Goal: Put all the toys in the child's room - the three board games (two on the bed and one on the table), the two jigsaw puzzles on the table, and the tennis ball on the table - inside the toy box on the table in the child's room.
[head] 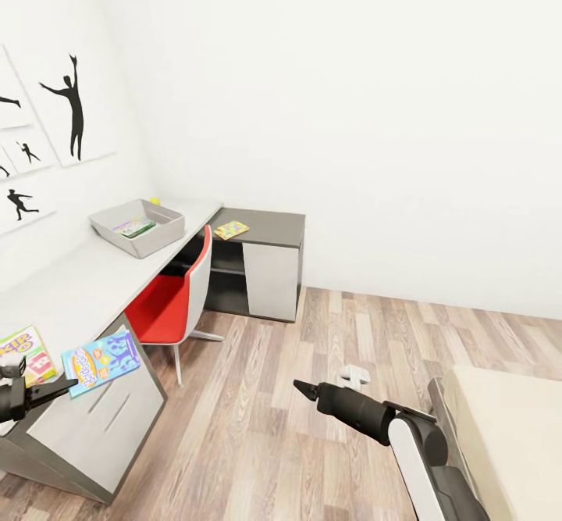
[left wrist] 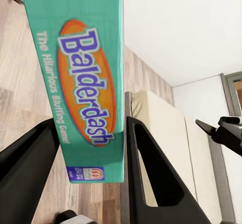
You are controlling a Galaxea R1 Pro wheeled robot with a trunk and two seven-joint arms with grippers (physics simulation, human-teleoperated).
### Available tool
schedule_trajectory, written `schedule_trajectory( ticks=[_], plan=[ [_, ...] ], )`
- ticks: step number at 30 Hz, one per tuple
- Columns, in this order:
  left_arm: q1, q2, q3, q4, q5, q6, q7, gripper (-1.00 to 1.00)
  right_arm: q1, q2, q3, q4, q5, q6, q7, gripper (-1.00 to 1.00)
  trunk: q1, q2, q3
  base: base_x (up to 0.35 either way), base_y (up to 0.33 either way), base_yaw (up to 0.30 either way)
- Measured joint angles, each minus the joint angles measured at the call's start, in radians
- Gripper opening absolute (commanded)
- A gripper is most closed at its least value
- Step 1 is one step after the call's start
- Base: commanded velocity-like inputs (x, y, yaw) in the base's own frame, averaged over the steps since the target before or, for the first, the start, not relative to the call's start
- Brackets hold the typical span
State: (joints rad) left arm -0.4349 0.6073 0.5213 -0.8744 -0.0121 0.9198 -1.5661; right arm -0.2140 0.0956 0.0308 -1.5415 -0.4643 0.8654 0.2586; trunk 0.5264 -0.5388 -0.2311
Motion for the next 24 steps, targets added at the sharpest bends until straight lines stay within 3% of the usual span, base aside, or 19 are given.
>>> schedule_trajectory(
  ticks=[14, 17, 24],
  plan=[
    [0.0, 0.0, 0.0, 0.0, 0.001, 0.001, 0.0, -1.0, 0.0, 0.0, -0.005, -0.002, 0.0, 0.0, 0.003, 1.0, -0.054, 0.098, 0.044, 0.0, 0.0, 0.008],
    [0.0, 0.0, 0.0, 0.0, 0.001, 0.001, 0.0, -1.0, 0.0, 0.0, 0.0, -0.003, 0.0, 0.0, 0.002, 1.0, -0.065, 0.119, 0.054, 0.0, 0.0, 0.197],
    [0.001, 0.0, 0.0, 0.0, 0.0, 0.001, 0.0, -1.0, 0.0, 0.001, 0.003, -0.003, 0.0, 0.0, 0.002, 1.0, -0.065, 0.12, 0.054, 0.0, 0.0, 0.272]
  ],
)
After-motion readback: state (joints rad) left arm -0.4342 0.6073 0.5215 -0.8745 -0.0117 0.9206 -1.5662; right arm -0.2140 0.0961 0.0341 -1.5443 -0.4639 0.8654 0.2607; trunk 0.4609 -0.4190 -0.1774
